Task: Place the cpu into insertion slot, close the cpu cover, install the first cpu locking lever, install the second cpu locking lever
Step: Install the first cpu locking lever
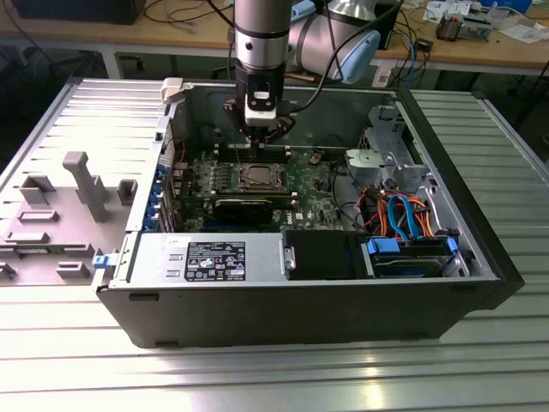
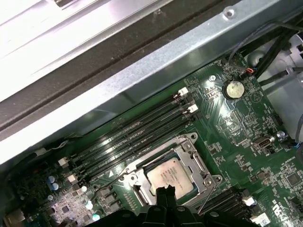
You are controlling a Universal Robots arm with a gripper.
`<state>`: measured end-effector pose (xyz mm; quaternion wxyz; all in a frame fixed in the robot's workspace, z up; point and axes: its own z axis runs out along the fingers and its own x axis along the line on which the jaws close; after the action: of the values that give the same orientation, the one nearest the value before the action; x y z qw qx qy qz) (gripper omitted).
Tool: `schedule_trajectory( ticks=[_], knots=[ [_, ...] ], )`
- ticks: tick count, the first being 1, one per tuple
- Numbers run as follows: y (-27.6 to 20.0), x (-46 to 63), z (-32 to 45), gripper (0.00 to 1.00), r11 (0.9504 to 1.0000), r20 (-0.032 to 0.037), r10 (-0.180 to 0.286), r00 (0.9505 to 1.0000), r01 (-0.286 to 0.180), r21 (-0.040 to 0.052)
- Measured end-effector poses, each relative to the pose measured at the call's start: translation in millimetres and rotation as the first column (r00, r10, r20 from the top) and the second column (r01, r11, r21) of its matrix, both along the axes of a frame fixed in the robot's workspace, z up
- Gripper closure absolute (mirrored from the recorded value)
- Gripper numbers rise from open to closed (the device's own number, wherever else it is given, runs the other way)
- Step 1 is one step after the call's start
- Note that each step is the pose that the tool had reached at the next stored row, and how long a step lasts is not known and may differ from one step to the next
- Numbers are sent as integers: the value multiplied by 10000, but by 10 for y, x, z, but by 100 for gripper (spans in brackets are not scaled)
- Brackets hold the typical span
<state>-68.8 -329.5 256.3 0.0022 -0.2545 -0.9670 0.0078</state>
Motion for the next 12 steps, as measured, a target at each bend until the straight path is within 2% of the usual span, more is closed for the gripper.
schedule_trajectory(
  ticks=[6, 9, 12],
  knots=[
    [0, 0, 0, 89, 9989, 0, 475, 9989, -475, 0],
    [0, 0, 0, 89, 9963, 0, 865, 9963, -865, 0],
    [0, 0, 0, 89, 9905, 0, 1374, 9905, -1374, 0]
  ],
)
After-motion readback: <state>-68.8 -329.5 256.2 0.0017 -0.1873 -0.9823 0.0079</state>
